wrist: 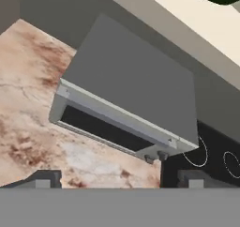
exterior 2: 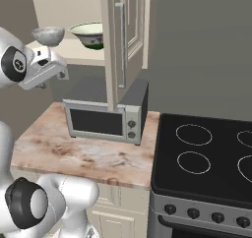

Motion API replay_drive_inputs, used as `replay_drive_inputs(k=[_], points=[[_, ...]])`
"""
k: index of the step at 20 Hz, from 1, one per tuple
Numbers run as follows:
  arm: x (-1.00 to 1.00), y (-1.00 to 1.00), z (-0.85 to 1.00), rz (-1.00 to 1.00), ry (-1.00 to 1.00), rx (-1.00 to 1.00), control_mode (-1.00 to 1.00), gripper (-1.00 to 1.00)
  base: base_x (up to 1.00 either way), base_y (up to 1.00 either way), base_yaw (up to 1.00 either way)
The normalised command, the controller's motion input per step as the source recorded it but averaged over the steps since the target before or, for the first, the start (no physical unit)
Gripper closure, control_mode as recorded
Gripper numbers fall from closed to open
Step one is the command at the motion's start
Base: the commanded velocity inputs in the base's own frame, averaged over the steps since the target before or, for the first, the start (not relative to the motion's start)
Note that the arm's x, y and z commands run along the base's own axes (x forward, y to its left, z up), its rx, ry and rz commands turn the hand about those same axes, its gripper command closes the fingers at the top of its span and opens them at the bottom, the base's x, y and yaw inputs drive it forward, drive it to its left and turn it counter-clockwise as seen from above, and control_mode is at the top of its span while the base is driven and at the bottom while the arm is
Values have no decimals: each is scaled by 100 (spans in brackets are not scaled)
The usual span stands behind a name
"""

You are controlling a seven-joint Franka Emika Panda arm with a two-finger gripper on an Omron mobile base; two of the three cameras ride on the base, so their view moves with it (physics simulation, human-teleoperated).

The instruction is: Take the smaller bowl and place it next to the appetizer plate on the dining counter , and place the larger bowl next to the plate with cooked food.

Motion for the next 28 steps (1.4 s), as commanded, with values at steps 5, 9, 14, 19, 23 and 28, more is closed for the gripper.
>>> replay_drive_inputs(k=[5, 9, 14, 19, 23, 28], points=[[0, 0, 55, 9, -29, -11, -100, -100, 0, 0, 0], [1, 0, 55, 6, -25, -6, -100, -100, 0, 0, 0], [18, 0, 51, 3, -14, -5, -100, -100, 0, 0, 0], [52, 0, 34, 3, -9, -3, -100, -100, 0, 0, 0], [55, 0, 24, 2, -8, -4, -100, -100, 0, 0, 0], [55, 0, 4, 2, -1, -1, -100, -100, 0, 0, 0]])
